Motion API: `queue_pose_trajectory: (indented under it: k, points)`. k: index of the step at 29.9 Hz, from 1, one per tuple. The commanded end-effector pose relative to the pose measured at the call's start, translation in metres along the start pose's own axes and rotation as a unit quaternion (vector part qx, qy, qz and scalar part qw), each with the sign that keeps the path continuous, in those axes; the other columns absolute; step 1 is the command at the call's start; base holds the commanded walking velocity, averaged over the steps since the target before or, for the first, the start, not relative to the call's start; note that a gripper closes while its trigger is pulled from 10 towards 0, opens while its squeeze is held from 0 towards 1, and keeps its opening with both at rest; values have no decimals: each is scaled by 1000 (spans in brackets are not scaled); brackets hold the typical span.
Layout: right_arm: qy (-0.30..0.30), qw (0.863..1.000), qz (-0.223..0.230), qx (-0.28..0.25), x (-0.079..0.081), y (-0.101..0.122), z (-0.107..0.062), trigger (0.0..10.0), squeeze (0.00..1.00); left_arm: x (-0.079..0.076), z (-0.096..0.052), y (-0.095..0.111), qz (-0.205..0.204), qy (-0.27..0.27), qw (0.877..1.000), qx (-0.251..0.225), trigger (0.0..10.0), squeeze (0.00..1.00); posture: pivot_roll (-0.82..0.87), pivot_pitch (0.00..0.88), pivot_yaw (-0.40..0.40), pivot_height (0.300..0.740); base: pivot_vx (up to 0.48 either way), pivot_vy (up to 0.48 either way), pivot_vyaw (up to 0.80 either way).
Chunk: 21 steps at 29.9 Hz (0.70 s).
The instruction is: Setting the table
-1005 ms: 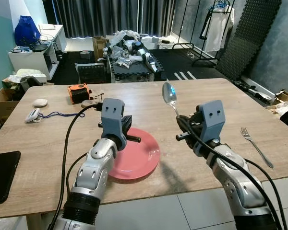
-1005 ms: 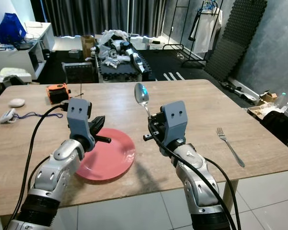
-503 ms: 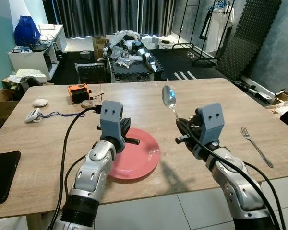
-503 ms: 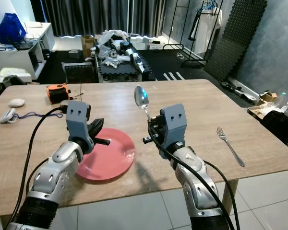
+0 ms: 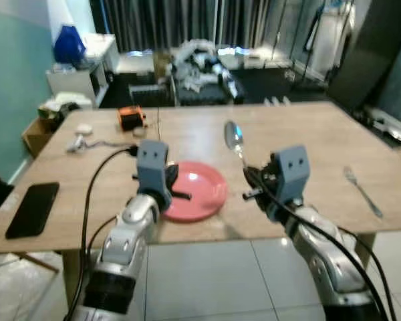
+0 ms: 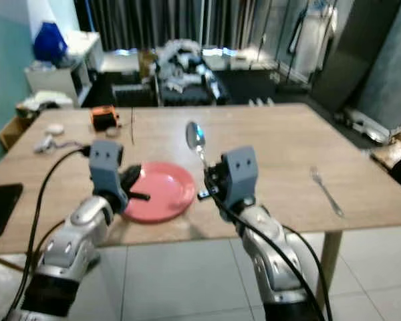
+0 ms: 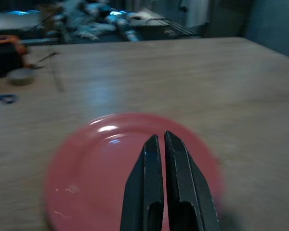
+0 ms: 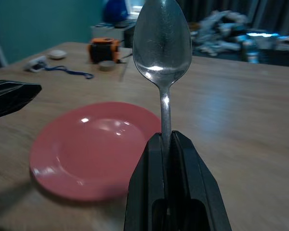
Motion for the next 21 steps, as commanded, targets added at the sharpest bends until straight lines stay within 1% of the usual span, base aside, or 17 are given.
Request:
queue_pose_trajectory:
  k: [1,21]
  points:
    - [-3,1000,2,-2,1,0,-2,10000,0,0,-1,-2,-3,-1,1000,6,10000,0,-67,0,54,740,-345,0,0]
    - [-11,1000,2,-1,-2,0,-3,10000,0,-3,0,-3,-2,-6,1000,9,10000,0,-71,0,60,740,-347,0,0]
Point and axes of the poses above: a point about 5 cm out from each wrist's last joint towards the gripper, its own z axis pointing out of the wrist towards the gripper, its own y axis along the axis of the wrist's last joint, x = y × z, the point moved 2 cm from there along z, pointing out of the wrist towards the gripper, and after that the axes turned 15 degrees about -z, right-handed, at the moved point
